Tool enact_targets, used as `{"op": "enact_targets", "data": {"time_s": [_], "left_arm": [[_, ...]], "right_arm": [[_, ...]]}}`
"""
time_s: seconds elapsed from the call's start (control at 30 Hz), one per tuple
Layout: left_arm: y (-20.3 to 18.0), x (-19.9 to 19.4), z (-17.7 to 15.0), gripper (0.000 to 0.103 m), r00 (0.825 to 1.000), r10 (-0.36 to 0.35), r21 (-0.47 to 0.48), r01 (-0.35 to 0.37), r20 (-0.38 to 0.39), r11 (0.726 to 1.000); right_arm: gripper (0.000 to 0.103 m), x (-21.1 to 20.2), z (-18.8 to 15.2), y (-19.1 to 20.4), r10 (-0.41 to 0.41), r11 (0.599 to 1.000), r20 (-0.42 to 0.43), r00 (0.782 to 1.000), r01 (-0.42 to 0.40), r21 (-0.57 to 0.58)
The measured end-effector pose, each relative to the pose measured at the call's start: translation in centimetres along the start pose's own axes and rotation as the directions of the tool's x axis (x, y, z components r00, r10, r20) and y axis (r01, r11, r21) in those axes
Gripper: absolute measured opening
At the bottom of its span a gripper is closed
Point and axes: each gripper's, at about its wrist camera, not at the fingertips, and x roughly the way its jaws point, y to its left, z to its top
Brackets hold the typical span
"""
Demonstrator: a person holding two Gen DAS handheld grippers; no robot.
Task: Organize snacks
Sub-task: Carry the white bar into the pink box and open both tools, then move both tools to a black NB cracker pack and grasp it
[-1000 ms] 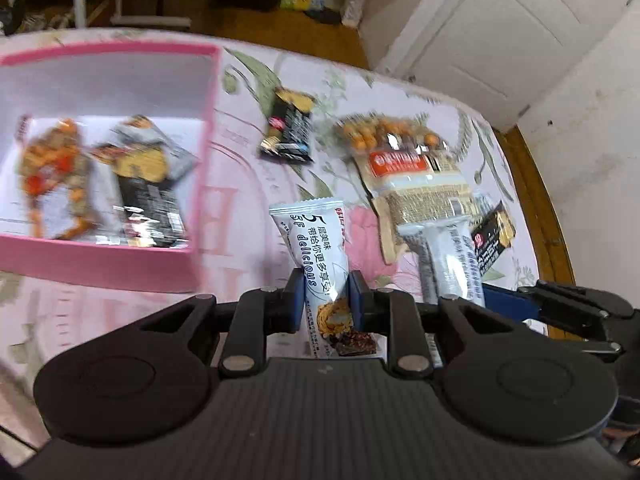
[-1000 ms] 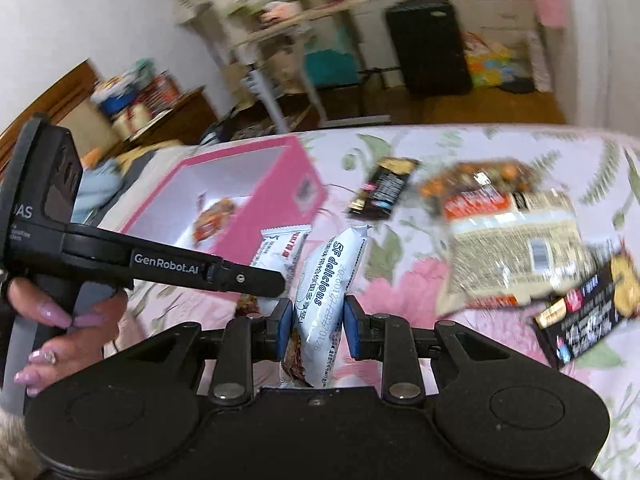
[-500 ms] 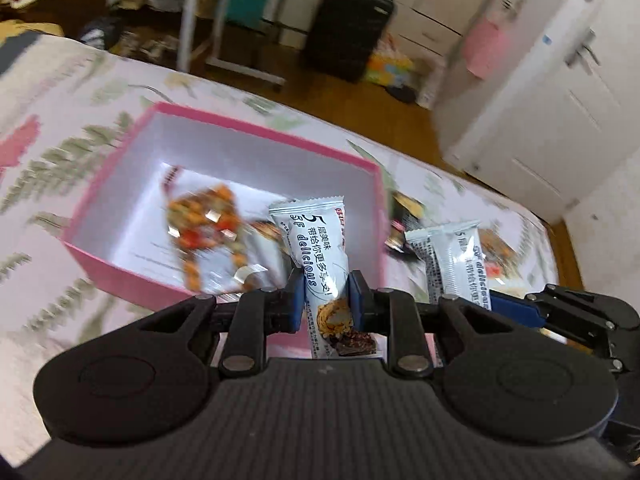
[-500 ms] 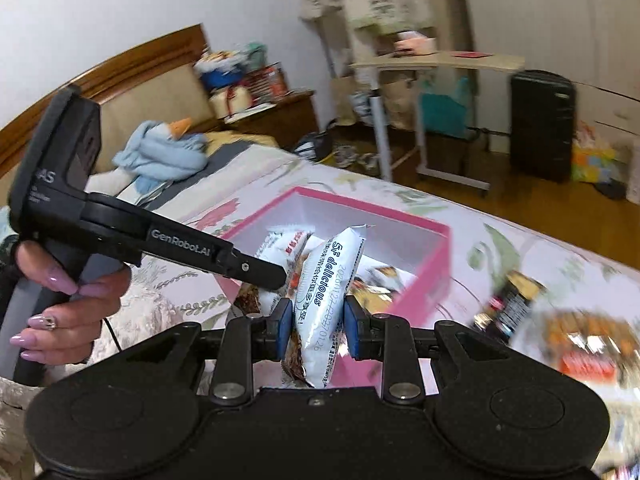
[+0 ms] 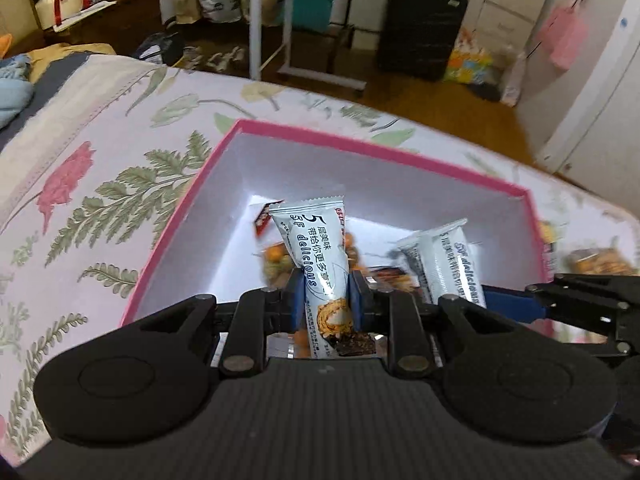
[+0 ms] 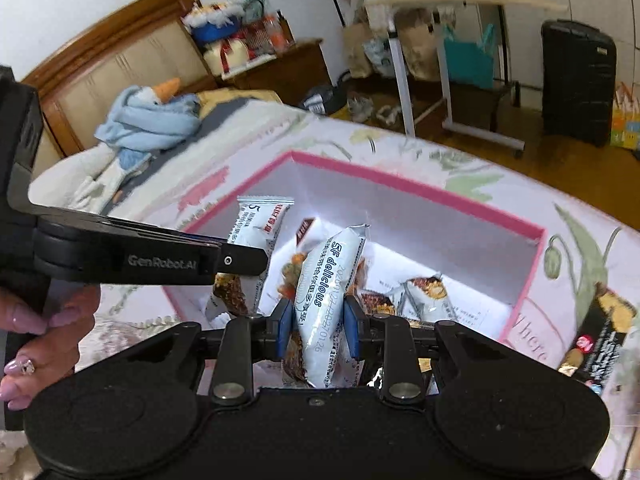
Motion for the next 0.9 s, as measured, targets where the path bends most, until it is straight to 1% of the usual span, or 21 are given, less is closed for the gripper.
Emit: {"op": "enact_targets", "data": {"time_s": [0.07,0.13,0.23,0.3,0.33,0.37,0.43,0.5,0.6,0.77,0.8,0.83,0.9], "left_arm": [[0.1,0.9,-0.1,0.022,1.000,0.023,0.007,-0.023,-0.019,1.000],[0.2,1.5,-0.2,0.023,0.999,0.041,0.018,-0.041,-0.021,0.999],[0.3,2.0,-0.3,0.026,0.997,0.072,0.021,-0.071,-0.042,0.997],[0.5,1.8,-0.4,0.033,0.996,0.064,0.008,-0.064,-0.057,0.998],[0.6,1.5,-0.4,0.036,0.997,0.056,0.005,-0.056,-0.056,0.998],[0.7,1.2,-0.5,0.037,0.997,0.048,0.002,-0.048,-0.052,0.999],[0.7,0.3,-0.6,0.037,0.998,0.036,0.002,-0.036,-0.047,0.999],[0.6,-0.7,-0.8,0.038,0.999,0.014,0.003,-0.014,-0.046,1.000],[0.0,-2.6,-1.2,0.039,0.998,-0.039,0.014,0.040,-0.050,0.999],[-2.5,-6.2,-2.0,0.041,0.992,-0.123,0.077,0.125,-0.033,0.989],[-3.1,-6.9,-2.1,0.041,0.990,-0.136,0.087,0.138,-0.025,0.987],[-3.7,-7.6,-2.3,0.041,0.988,-0.154,0.098,0.154,-0.013,0.983],[-5.1,-8.6,-2.6,0.045,0.982,-0.188,0.121,0.187,0.004,0.975]], "right_arm": [[0.031,1.1,-0.2,0.0,-0.002,1.000,-0.019,1.000,0.002,0.007],[0.032,2.0,-0.3,0.0,-0.003,1.000,-0.041,0.999,0.003,0.012],[0.038,3.0,-0.5,0.2,-0.034,0.999,-0.060,0.998,0.034,-0.001],[0.042,2.7,-0.5,0.4,-0.044,0.999,-0.053,0.998,0.044,-0.009],[0.042,2.1,-0.6,0.6,-0.050,0.998,-0.042,0.998,0.049,-0.030],[0.042,1.5,-0.7,0.7,-0.052,0.998,-0.030,0.998,0.050,-0.045],[0.045,-0.6,-0.9,0.9,-0.064,0.997,0.002,0.998,0.064,-0.047],[0.047,-3.1,-1.2,0.7,-0.065,0.998,0.029,0.997,0.065,-0.023],[0.050,-6.9,-1.9,0.3,-0.090,0.996,0.071,0.993,0.090,0.006],[0.055,-13.6,-3.4,-0.8,-0.154,0.986,0.129,0.980,0.144,0.088],[0.059,-14.8,-3.9,-1.0,-0.171,0.982,0.139,0.975,0.156,0.111],[0.065,-15.8,-4.4,-1.3,-0.186,0.977,0.151,0.971,0.168,0.129],[0.072,-17.6,-5.8,-1.7,-0.234,0.966,0.189,0.954,0.206,0.158]]}}
